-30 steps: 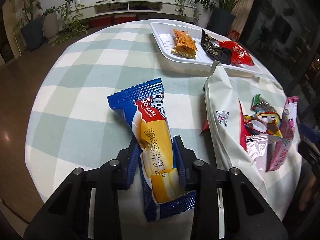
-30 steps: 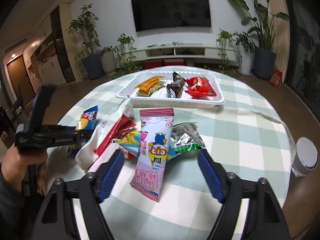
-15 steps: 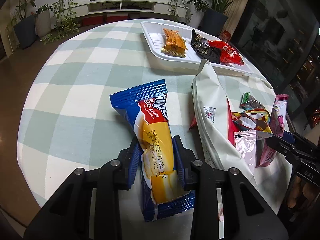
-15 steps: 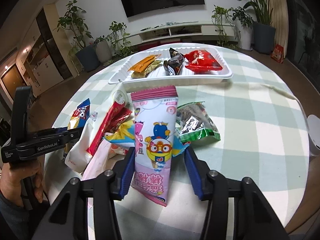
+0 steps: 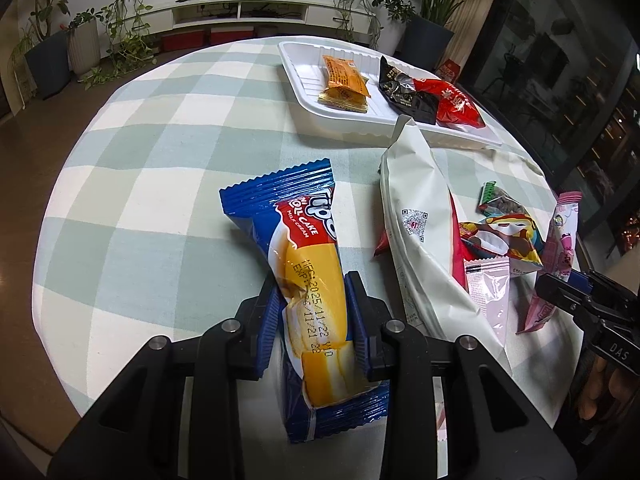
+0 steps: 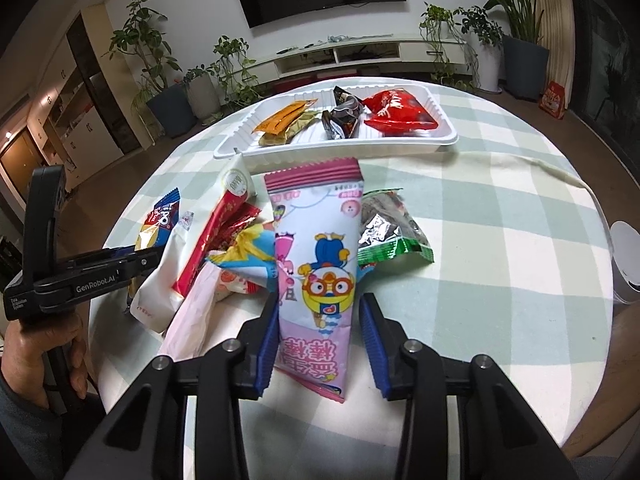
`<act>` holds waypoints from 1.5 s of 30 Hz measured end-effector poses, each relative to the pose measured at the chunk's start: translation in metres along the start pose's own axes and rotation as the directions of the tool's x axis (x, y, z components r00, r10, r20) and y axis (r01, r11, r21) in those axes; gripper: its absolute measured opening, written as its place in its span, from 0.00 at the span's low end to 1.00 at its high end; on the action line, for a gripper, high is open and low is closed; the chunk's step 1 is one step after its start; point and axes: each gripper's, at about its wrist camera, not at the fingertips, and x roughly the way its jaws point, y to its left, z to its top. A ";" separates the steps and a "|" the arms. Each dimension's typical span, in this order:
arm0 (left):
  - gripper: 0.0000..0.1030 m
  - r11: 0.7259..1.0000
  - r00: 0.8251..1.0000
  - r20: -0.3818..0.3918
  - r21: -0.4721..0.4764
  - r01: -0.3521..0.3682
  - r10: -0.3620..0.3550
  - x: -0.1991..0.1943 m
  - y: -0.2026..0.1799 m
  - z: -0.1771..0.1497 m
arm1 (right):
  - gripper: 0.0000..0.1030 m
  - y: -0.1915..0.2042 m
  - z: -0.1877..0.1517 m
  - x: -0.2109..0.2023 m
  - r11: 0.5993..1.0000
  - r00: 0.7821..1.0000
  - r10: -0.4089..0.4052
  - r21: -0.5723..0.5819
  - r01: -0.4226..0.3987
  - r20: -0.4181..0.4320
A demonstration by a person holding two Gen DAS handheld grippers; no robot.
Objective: Organize snacks
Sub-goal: 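Grasp the pink cartoon packet with the right tool while the left tool holds the blue packet, then carry both packets into the white tray and open both tools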
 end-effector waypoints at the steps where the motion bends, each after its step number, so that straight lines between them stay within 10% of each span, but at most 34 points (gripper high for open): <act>1: 0.29 1.000 1.000 0.000 0.000 0.000 0.000 0.000 0.000 0.000 | 0.40 -0.001 0.000 -0.001 1.000 1.000 0.002 0.003 -0.002 0.001; 9: 0.28 1.000 1.000 -0.001 0.002 0.013 -0.013 -0.001 -0.001 -0.002 | 0.26 -0.002 -0.001 -0.016 0.999 0.999 0.041 0.019 -0.041 0.026; 32: 0.28 0.997 0.996 0.058 -0.033 0.073 -0.071 -0.031 0.000 -0.006 | 0.25 -0.035 0.011 -0.044 0.996 0.994 0.041 0.078 -0.049 0.100; 45: 0.28 0.993 0.984 0.136 0.021 0.113 -0.114 -0.071 -0.017 0.058 | 0.25 -0.070 0.075 -0.069 0.992 0.977 0.050 0.102 -0.072 0.205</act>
